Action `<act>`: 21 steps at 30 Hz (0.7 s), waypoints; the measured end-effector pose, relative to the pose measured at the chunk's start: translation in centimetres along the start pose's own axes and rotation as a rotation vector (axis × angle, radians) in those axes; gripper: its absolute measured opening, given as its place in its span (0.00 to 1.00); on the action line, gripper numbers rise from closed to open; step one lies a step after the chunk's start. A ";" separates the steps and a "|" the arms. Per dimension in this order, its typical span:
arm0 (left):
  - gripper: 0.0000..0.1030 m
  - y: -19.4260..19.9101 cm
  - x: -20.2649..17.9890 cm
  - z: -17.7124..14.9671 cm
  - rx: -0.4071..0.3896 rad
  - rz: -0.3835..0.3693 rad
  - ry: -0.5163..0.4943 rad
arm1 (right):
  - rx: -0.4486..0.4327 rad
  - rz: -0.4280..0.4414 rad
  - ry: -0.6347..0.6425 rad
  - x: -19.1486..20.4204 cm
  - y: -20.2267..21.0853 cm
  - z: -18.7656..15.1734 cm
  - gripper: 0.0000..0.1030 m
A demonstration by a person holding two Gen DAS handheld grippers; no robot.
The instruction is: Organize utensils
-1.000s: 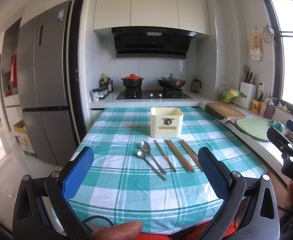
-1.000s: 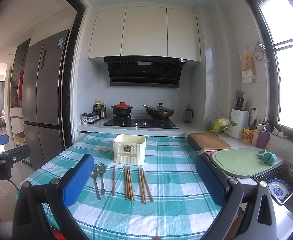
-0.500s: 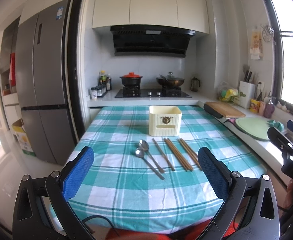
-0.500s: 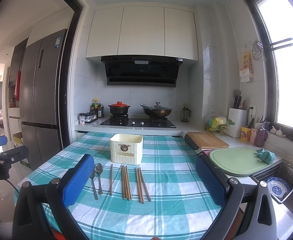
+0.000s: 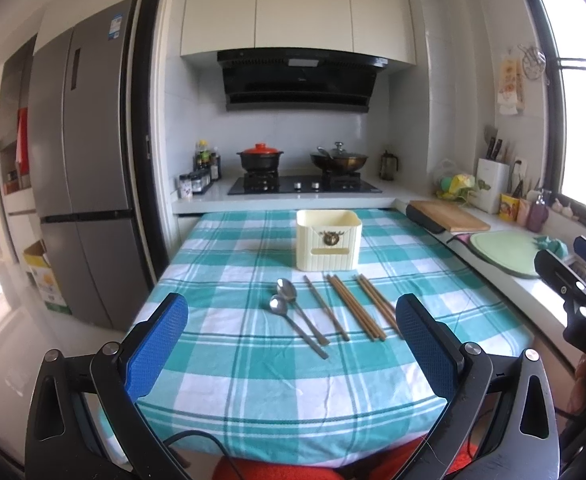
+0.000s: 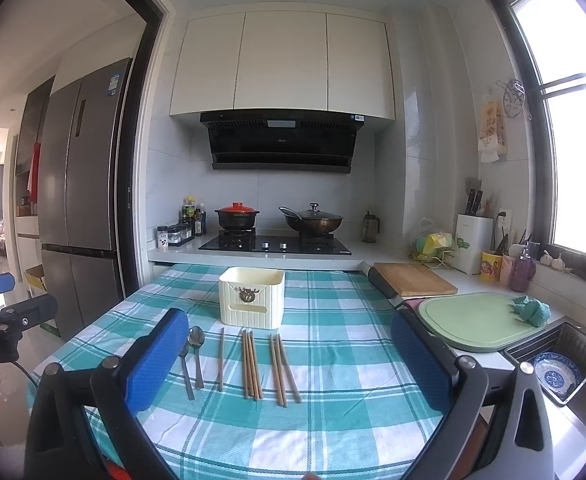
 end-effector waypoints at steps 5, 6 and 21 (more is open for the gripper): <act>1.00 -0.4 0.2 0.1 0.006 0.007 -0.003 | 0.002 0.002 0.001 0.0 0.0 0.0 1.00; 1.00 -0.6 0.3 0.1 0.011 0.011 -0.001 | 0.004 0.002 0.001 -0.1 -0.1 0.0 1.00; 1.00 -12.5 2.9 -0.8 0.171 0.071 0.068 | 0.057 -0.033 0.022 -1.8 -5.9 -0.8 1.00</act>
Point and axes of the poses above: each gripper's, at about its wrist camera, not at the fingertips, and y roughly against the way its jaws point, x to its left, z to its top, the point moved 4 cm from there along -y, roughly the way its jaws point, and after that the axes turned 1 degree about -x, right-handed, at the moved point
